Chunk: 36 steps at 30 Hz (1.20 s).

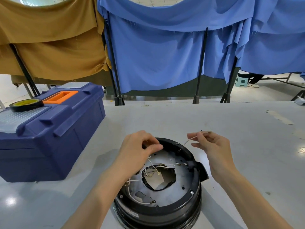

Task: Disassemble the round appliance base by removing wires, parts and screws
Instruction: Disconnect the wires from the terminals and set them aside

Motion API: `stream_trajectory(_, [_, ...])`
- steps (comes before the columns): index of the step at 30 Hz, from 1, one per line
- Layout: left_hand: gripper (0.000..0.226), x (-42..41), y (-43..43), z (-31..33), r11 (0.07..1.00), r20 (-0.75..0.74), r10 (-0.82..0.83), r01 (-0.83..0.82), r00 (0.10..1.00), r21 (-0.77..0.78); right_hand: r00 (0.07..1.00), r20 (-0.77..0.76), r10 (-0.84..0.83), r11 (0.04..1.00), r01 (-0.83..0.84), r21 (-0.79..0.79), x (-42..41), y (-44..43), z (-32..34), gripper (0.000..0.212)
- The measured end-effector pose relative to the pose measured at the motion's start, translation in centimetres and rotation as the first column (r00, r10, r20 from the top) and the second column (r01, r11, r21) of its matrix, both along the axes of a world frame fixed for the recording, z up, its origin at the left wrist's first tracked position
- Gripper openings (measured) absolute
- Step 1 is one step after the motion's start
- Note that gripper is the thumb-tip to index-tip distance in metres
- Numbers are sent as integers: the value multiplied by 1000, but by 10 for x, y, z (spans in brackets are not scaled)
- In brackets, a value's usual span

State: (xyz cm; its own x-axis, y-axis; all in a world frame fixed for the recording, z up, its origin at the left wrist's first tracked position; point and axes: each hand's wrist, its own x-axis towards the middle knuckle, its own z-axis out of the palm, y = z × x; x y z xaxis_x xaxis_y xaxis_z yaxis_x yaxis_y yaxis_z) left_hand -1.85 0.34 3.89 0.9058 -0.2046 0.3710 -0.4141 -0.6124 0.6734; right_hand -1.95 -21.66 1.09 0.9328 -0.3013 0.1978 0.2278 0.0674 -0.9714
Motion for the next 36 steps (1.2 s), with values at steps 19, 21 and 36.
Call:
stream_trajectory(19, [42, 27, 12, -35, 934, -20, 149, -134, 989, 331, 944, -310, -112, 959, 20, -283, 79, -19, -11, 22])
stream_trajectory(21, [42, 27, 11, -36, 936, -11, 161, -149, 987, 319, 925, -347, -154, 911, -3, -412, 91, -16, -20, 24])
stream_trajectory(36, [42, 26, 8, -37, 921, 1, 172, -162, 985, 356, 908, -201, -368, 783, 186, -594, 92, -18, -23, 14])
